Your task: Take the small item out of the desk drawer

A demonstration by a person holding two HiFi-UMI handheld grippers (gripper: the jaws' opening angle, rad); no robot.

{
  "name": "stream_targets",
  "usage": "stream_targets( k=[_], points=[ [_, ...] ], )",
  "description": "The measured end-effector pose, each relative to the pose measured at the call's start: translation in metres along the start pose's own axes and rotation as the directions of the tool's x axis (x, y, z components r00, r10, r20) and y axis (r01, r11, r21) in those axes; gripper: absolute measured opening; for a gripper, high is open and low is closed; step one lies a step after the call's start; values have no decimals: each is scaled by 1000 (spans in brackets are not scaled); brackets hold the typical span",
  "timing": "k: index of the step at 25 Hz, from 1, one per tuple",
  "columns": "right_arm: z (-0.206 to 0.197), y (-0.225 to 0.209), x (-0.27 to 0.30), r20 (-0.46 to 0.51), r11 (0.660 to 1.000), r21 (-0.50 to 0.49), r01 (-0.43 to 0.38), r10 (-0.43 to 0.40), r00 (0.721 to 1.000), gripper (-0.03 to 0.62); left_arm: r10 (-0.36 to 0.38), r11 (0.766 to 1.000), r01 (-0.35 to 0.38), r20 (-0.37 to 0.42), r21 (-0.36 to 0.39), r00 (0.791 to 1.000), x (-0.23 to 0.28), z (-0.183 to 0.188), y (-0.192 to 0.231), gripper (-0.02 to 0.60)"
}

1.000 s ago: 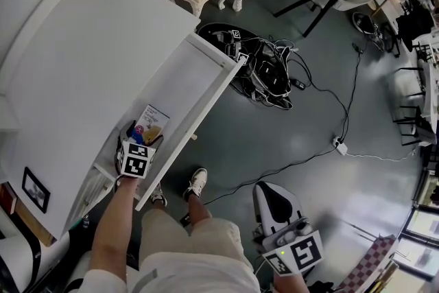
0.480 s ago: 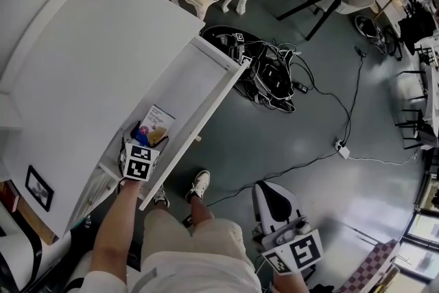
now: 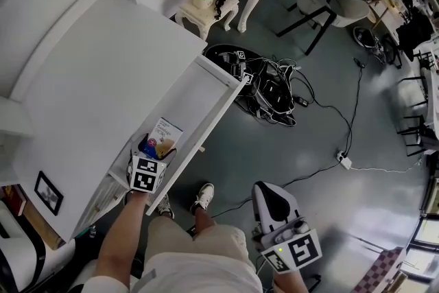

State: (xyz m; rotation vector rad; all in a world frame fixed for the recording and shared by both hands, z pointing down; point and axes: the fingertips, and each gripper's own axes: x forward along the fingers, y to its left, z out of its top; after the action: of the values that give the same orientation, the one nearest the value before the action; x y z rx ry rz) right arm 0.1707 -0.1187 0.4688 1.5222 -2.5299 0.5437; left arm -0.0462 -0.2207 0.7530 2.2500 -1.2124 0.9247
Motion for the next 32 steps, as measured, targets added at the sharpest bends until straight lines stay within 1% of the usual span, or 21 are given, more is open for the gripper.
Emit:
stream_targets(
  k=[5, 10, 13, 16, 20, 23, 27, 32],
  points=[
    [11, 7, -2, 25, 1000, -14, -14, 15, 1000, 8, 4, 999, -2, 57, -36, 998, -20, 21, -3, 443],
    [23, 18, 1, 41, 998, -35, -50, 51, 998, 8, 25, 997, -16, 123, -74, 992, -43, 42, -2, 443],
    [31, 23, 4, 54, 996, -53, -75, 78, 996, 8, 48, 994, -31, 171, -103, 984, -60, 54, 3, 443],
    [39, 26, 6, 67, 993, -66, -96, 100, 993, 8, 82, 991, -55, 224, -123, 971, -80, 68, 8, 443],
    [50, 29, 6, 79, 991, -76, -114, 120, 990, 8, 123, 987, -85, 296, -136, 947, -111, 91, 14, 443],
    [56, 29, 6, 87, 989, -77, -125, 131, 988, 8, 151, 983, -102, 351, -152, 924, -133, 110, 19, 443],
    [67, 32, 5, 107, 988, -84, -131, 139, 984, 8, 176, 980, -114, 429, -165, 886, -167, 137, 22, 443],
    [80, 31, 1, 143, 988, -89, -123, 135, 981, 8, 201, 976, -127, 520, -175, 830, -209, 169, 27, 443]
  ],
)
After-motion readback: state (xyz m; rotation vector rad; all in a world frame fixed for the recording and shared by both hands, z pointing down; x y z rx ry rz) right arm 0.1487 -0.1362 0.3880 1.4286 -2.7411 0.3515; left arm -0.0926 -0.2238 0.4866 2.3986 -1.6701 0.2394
